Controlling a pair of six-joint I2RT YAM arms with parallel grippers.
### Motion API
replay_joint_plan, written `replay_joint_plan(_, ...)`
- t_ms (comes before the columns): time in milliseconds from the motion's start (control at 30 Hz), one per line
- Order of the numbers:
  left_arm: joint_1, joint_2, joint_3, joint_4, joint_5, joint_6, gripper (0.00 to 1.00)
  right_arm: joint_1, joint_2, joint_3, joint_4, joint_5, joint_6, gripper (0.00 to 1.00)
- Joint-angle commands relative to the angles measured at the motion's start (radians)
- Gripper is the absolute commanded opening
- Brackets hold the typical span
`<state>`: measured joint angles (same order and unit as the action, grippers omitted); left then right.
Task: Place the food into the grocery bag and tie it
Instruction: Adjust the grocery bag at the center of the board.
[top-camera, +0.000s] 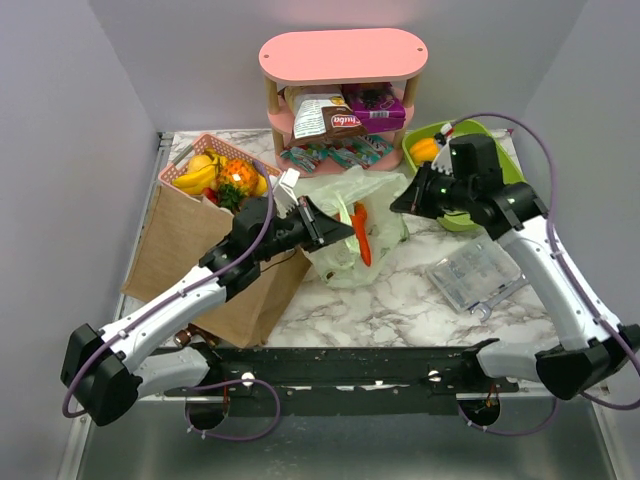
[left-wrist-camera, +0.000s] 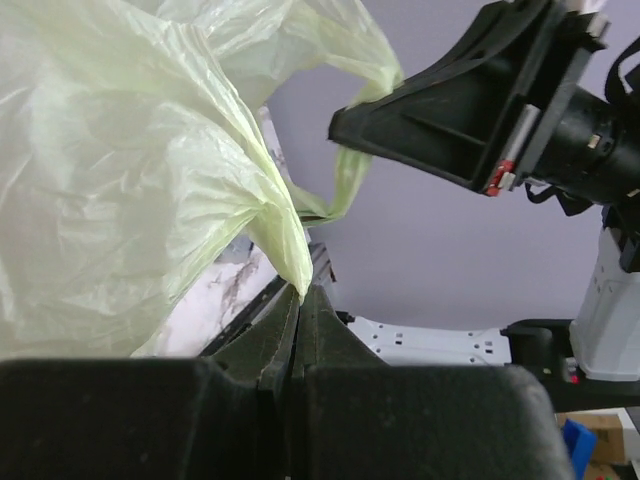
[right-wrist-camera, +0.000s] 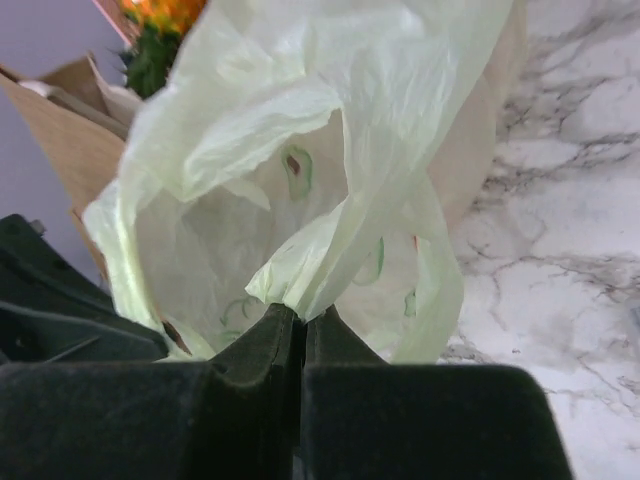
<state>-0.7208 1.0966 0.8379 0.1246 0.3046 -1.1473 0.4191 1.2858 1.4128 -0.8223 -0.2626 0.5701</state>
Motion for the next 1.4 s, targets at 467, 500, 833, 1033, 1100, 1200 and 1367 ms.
replay_joint_plan(467, 0.004, 0.220, 0.313, -0.117, 0.312, 0.121, 0.00, 0.003, -0.198, 0.045, -0.251, 0.269, -0.014, 0.01)
replay_joint_plan(500, 0.003, 0.217, 0.319, -0.160, 0.299, 0.137, 0.00, 0.003, -0.201, 0.035, -0.253, 0.235, -0.015, 0.01)
replay_joint_plan(833, 0.004, 0.135, 0.297, -0.365, 0.194, 0.233, 0.42, 0.003, -0.200, 0.052, -0.257, 0.181, -0.042, 0.07)
replay_joint_plan(1033, 0.004, 0.084, 0.342, -0.517, 0.132, 0.319, 0.63, 0.004, -0.204, 0.058, -0.284, 0.139, -0.065, 0.12)
replay_joint_plan(1100, 0.005, 0.070, 0.390, -0.610, 0.087, 0.372, 0.66, 0.003, -0.212, 0.052, -0.294, 0.132, -0.069, 0.17)
replay_joint_plan(1200, 0.006, 0.052, 0.468, -0.782, -0.049, 0.449, 0.67, 0.003, -0.224, 0.043, -0.310, 0.128, -0.070, 0.29)
replay_joint_plan(1367, 0.013, 0.013, 0.538, -0.925, -0.275, 0.549, 0.68, 0.004, -0.238, 0.028, -0.319, 0.123, -0.071, 0.32)
